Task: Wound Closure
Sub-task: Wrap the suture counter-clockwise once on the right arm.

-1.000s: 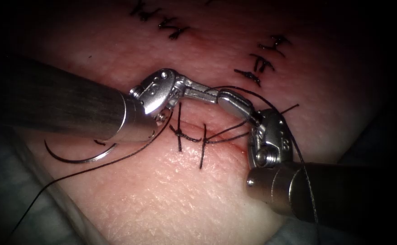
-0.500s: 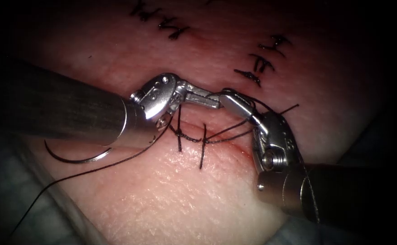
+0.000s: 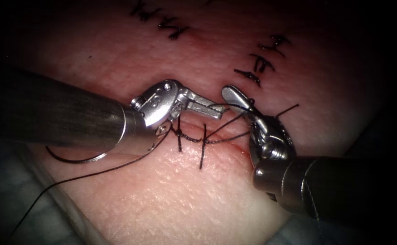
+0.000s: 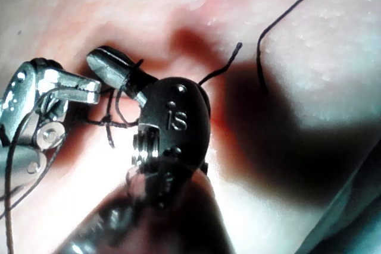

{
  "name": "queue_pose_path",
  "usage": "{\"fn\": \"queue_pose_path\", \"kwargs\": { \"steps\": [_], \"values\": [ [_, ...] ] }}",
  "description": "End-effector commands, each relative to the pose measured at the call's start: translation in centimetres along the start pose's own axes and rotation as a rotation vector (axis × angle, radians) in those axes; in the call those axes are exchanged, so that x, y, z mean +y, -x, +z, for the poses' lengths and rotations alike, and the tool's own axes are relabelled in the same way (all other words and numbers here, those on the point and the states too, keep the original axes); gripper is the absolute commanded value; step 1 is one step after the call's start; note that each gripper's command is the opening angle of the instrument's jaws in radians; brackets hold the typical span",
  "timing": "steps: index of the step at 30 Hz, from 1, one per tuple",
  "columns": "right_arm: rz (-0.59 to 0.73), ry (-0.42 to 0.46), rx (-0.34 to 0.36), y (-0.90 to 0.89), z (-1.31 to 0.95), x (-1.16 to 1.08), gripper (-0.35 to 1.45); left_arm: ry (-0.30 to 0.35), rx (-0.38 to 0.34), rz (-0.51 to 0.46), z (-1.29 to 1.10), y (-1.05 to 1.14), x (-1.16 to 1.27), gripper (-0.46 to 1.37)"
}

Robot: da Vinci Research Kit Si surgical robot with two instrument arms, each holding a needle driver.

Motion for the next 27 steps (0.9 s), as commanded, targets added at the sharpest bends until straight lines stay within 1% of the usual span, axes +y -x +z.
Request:
{"fn": "queue_pose_path", "kwargs": {
  "steps": [1, 3, 5, 7, 9, 11, 12, 17, 19, 23, 27],
  "values": [
    [0.000, 0.022, -0.007, 0.03, -0.01, 0.01, 0.20, 0.000, 0.000, 0.000, 0.00, 0.00, 0.00, -0.35],
    [0.022, 0.060, 0.000, 0.10, -0.06, 0.02, 0.35, 0.003, 0.000, 0.000, 0.01, -0.01, 0.02, -0.35],
    [0.041, 0.090, 0.005, 0.16, -0.10, 0.05, 0.38, 0.006, 0.000, 0.000, 0.02, -0.02, 0.03, -0.35],
    [0.058, 0.125, 0.012, 0.23, -0.15, 0.08, 0.46, 0.009, 0.000, 0.000, 0.02, -0.02, 0.03, -0.35],
    [0.062, 0.142, 0.027, 0.28, -0.17, 0.09, 0.49, 0.009, 0.000, 0.000, 0.02, -0.02, 0.03, -0.35],
    [0.081, 0.165, 0.058, 0.34, -0.21, 0.12, 0.60, 0.019, 0.000, 0.001, 0.02, -0.01, 0.03, -0.35],
    [0.081, 0.165, 0.058, 0.34, -0.21, 0.12, 0.60, 0.019, 0.000, 0.001, 0.02, -0.01, 0.03, -0.35],
    [0.125, 0.206, 0.115, 0.39, -0.26, 0.11, 0.58, 0.034, -0.001, -0.001, 0.05, 0.03, 0.06, -0.35],
    [0.136, 0.226, 0.141, 0.40, -0.27, 0.10, 0.61, 0.043, -0.002, -0.007, 0.07, 0.04, 0.08, -0.35],
    [0.159, 0.254, 0.186, 0.45, -0.32, 0.11, 0.73, 0.048, -0.003, -0.008, 0.07, 0.05, 0.09, -0.35],
    [0.198, 0.275, 0.234, 0.53, -0.40, 0.10, 0.94, 0.060, -0.003, -0.014, 0.06, 0.04, 0.09, -0.35]
  ]
}}
